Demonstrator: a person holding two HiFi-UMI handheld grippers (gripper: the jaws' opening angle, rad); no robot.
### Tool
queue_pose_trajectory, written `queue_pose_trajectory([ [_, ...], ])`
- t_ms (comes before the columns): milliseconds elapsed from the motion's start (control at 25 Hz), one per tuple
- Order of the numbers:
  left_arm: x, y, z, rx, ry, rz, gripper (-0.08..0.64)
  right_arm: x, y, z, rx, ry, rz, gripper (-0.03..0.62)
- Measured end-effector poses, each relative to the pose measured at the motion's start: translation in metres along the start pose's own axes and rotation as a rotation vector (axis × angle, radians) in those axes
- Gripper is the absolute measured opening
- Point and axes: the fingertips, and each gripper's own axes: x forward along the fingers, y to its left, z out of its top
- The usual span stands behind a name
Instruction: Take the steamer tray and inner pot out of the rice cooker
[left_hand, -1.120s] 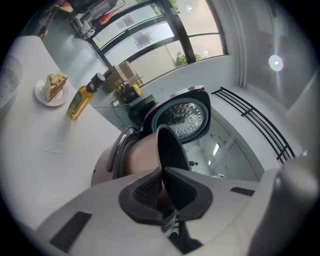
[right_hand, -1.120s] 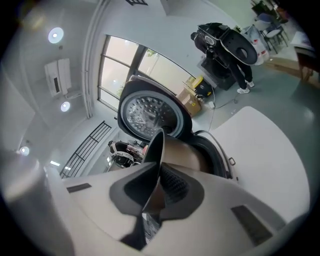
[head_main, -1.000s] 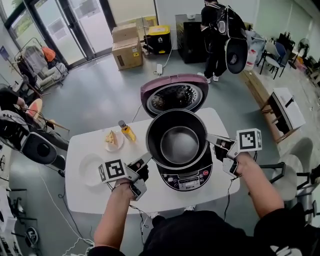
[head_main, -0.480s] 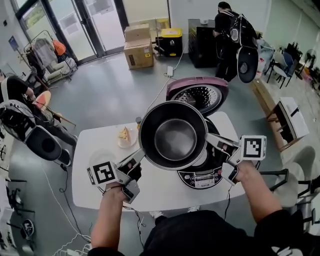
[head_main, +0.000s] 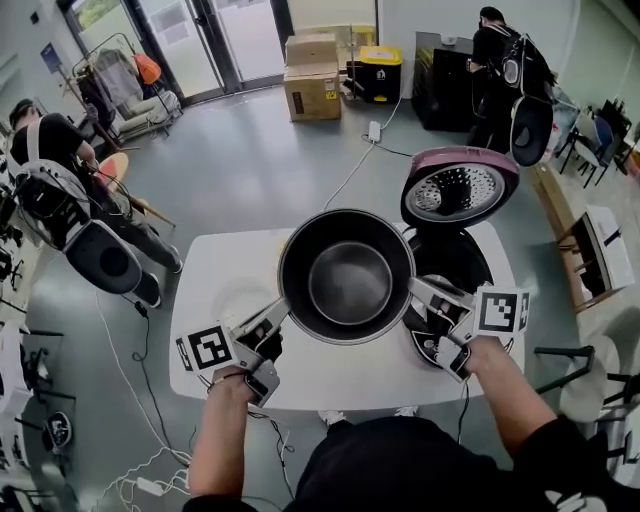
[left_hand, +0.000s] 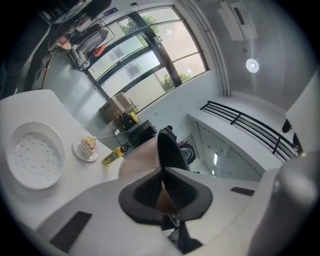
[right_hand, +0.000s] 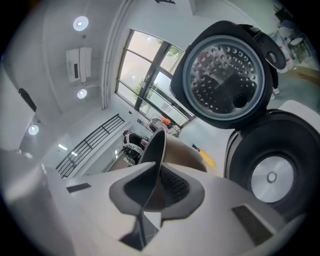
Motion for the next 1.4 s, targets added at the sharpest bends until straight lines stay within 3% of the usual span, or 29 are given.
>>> queue_pose_trajectory([
  [80, -0.018, 0.015, 0.006, 0.012, -0.005, 0.028, 0.020, 0.016, 0.003, -0.014, 0.007, 0.014, -0.002, 0.029],
  [240, -0.054, 0.058, 0.014, 0.103, 0.036, 0.172, 0.021, 0.040, 0.007, -0.042, 0.020, 0.028, -0.022, 0.031],
  [560, -0.083, 0.104, 0.010, 0.054, 0.063, 0.183, 0.018, 0.073, -0.018, -0.100, 0.051, 0.073, -0.155, 0.031],
  [1040, -0.092, 0.177, -0.043, -0.041, 0.118, 0.233, 0.015, 0.078, -0.076, -0.180, 0.078, 0.146, -0.303, 0.031],
  [1400, -0.084, 0.205, -0.067, -0.087, 0.152, 0.282, 0.015, 0.077, -0.111, -0.201, 0.087, 0.169, -0.369, 0.034],
])
